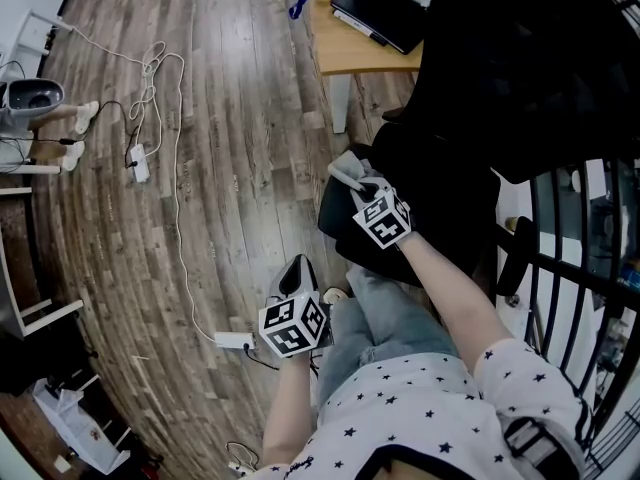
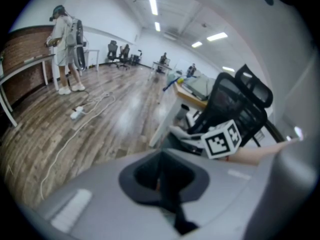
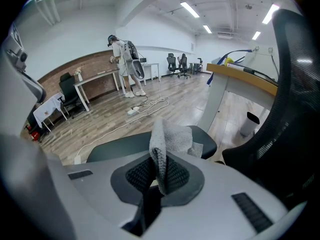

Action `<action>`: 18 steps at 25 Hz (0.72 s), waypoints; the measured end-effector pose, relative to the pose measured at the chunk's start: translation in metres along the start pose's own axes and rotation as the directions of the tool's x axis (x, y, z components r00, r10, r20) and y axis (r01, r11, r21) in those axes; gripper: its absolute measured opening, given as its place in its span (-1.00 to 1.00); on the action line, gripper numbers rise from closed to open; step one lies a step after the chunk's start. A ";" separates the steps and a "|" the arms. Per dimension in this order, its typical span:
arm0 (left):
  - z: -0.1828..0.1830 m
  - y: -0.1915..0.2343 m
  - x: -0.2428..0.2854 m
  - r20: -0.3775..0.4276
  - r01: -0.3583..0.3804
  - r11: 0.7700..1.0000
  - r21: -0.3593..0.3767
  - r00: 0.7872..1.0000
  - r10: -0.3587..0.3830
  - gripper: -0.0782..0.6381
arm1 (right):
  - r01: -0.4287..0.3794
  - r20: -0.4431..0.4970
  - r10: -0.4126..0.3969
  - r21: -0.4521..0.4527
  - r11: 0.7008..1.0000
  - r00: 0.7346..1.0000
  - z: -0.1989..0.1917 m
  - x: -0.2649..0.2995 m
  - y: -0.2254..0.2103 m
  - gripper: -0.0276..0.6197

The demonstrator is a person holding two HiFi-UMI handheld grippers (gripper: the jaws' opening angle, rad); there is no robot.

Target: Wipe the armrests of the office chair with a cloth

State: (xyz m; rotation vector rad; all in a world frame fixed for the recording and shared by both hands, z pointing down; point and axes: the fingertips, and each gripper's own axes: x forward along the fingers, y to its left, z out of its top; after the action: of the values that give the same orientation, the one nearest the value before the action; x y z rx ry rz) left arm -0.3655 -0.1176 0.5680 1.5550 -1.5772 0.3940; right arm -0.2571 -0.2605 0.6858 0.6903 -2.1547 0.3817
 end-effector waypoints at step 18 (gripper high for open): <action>-0.016 0.017 -0.021 -0.016 0.034 0.999 0.031 0.999 -0.034 -0.76 | -0.013 -0.016 0.012 -0.017 1.000 1.000 -0.011 -0.008 0.049 -0.83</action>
State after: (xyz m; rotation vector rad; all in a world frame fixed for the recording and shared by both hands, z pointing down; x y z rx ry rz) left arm -0.3788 -0.0887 0.5675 1.5962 -1.5375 0.4124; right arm -0.2755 -0.2133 0.6844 0.6621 -2.1454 0.3739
